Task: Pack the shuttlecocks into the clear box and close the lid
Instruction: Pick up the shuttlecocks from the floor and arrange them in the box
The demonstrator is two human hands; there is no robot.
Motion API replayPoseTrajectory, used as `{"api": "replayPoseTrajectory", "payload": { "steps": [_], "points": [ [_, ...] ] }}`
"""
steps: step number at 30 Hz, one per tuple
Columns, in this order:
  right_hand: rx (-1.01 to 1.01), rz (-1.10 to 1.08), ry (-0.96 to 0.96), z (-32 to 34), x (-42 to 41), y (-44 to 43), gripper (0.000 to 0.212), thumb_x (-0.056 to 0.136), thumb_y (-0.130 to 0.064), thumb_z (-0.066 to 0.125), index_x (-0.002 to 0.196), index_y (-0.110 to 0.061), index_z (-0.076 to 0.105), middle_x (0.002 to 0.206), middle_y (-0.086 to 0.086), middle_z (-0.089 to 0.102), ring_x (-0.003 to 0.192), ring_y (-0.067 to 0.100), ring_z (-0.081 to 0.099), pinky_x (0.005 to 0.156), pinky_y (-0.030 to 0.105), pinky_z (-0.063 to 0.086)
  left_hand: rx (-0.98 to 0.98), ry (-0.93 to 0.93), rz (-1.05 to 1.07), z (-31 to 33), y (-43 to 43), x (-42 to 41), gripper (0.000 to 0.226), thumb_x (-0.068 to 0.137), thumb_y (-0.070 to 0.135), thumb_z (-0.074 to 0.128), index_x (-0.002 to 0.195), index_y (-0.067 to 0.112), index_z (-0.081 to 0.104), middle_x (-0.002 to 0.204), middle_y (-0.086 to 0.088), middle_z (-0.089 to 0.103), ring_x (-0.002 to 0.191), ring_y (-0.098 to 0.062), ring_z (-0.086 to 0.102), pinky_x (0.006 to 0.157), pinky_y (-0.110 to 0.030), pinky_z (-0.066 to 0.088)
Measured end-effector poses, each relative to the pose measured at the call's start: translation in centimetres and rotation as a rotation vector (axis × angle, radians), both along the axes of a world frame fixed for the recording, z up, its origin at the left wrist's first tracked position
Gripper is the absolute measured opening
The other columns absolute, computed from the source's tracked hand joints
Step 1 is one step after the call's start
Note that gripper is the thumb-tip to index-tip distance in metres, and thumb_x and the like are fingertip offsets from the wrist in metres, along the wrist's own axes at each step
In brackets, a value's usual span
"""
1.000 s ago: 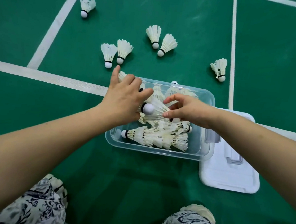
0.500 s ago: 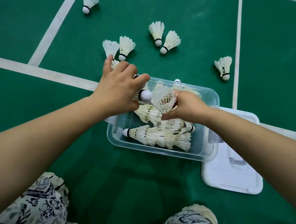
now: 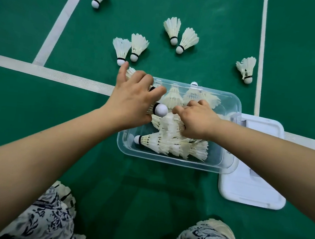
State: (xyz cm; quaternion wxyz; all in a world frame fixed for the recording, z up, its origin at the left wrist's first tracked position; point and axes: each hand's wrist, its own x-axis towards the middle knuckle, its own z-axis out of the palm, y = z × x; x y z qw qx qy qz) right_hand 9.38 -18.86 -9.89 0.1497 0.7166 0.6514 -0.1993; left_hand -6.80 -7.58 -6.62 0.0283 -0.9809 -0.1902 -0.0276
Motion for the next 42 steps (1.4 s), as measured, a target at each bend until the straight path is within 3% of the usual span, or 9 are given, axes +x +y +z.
{"api": "replayPoseTrajectory", "payload": {
  "steps": [8, 15, 20, 23, 25, 29, 34, 38, 42],
  "points": [
    [-0.045, 0.087, 0.187, 1.1, -0.6, 0.4, 0.072, 0.073, -0.035, 0.063, 0.136, -0.041, 0.030, 0.129, -0.001, 0.043, 0.117, 0.023, 0.037, 0.091, 0.039, 0.031, -0.039, 0.141, 0.042, 0.4, 0.2, -0.2, 0.057, 0.064, 0.026, 0.068, 0.117, 0.018, 0.051, 0.106, -0.014, 0.052, 0.112, -0.033, 0.045, 0.107, -0.063, 0.007],
    [-0.037, 0.177, 0.086, 0.4, -0.3, 0.2, 0.056, 0.077, -0.051, 0.060, 0.128, -0.036, 0.045, 0.139, -0.005, 0.040, 0.126, 0.023, 0.033, 0.097, 0.041, 0.030, -0.034, 0.241, 0.124, 0.9, -0.6, 0.6, 0.049, 0.072, 0.025, 0.062, 0.118, 0.019, 0.045, 0.108, -0.011, 0.047, 0.112, -0.031, 0.039, 0.108, -0.063, 0.002],
    [0.128, -0.114, 0.413, 2.3, -0.8, 0.6, 0.068, 0.076, -0.057, 0.060, 0.134, -0.027, 0.040, 0.136, -0.002, 0.044, 0.126, 0.019, 0.038, 0.103, 0.039, 0.032, -0.013, 0.295, 0.102, 0.8, -1.6, 1.1, 0.042, 0.079, 0.030, 0.057, 0.117, 0.019, 0.043, 0.111, -0.011, 0.045, 0.118, -0.030, 0.036, 0.108, -0.064, 0.001],
    [0.176, -0.306, 0.677, 3.5, -1.7, 1.5, 0.051, 0.078, -0.049, 0.065, 0.118, -0.020, 0.054, 0.105, -0.009, 0.059, 0.099, 0.009, 0.055, 0.083, 0.019, 0.041, -0.013, 0.286, 0.124, 1.1, -2.1, 1.4, 0.039, 0.083, 0.033, 0.051, 0.118, 0.019, 0.043, 0.114, -0.012, 0.045, 0.120, -0.030, 0.035, 0.108, -0.064, -0.001],
    [0.147, -0.391, 0.756, 3.6, -2.3, 1.7, 0.037, 0.081, -0.042, 0.065, 0.109, -0.019, 0.060, 0.085, -0.019, 0.058, 0.078, -0.001, 0.054, 0.068, 0.008, 0.038, -0.017, 0.287, 0.143, 1.3, -2.2, 1.5, 0.036, 0.083, 0.031, 0.049, 0.117, 0.018, 0.042, 0.115, -0.012, 0.044, 0.120, -0.031, 0.034, 0.108, -0.064, -0.001],
    [0.098, -0.544, 0.906, 3.0, -2.4, 1.8, 0.027, 0.085, -0.026, 0.064, 0.108, -0.012, 0.066, 0.102, 0.003, 0.071, 0.094, 0.014, 0.062, 0.087, 0.025, 0.046, -0.032, 0.291, 0.141, 1.0, -2.2, 1.2, 0.040, 0.082, 0.034, 0.055, 0.116, 0.017, 0.042, 0.116, -0.012, 0.043, 0.121, -0.031, 0.033, 0.108, -0.063, 0.000],
    [-0.038, -0.593, 0.939, 3.3, -1.2, 1.9, 0.033, 0.084, -0.018, 0.066, 0.115, -0.010, 0.060, 0.098, 0.000, 0.063, 0.082, 0.010, 0.058, 0.079, 0.023, 0.050, -0.049, 0.323, 0.122, 1.2, -1.6, 0.8, 0.077, 0.065, 0.062, 0.067, 0.123, 0.022, 0.037, 0.118, -0.011, 0.043, 0.120, -0.030, 0.035, 0.108, -0.063, 0.000],
    [-0.035, -0.539, 0.887, 3.4, -0.7, 2.0, 0.040, 0.084, -0.019, 0.067, 0.122, -0.018, 0.056, 0.107, -0.004, 0.057, 0.101, 0.006, 0.051, 0.089, 0.018, 0.039, -0.060, 0.339, 0.108, 1.5, -0.7, 0.4, 0.086, 0.059, 0.063, 0.070, 0.128, 0.025, 0.033, 0.117, -0.009, 0.045, 0.119, -0.029, 0.037, 0.108, -0.063, 0.002],
    [-0.119, -0.393, 0.740, 3.8, -1.0, 2.7, 0.048, 0.084, -0.025, 0.066, 0.129, -0.025, 0.050, 0.104, -0.006, 0.055, 0.095, 0.010, 0.053, 0.079, 0.016, 0.037, -0.089, 0.366, 0.136, 2.0, -0.2, 0.5, 0.078, 0.067, 0.050, 0.073, 0.128, 0.026, 0.031, 0.116, -0.010, 0.046, 0.117, -0.030, 0.039, 0.108, -0.062, 0.006]
  ]
}}
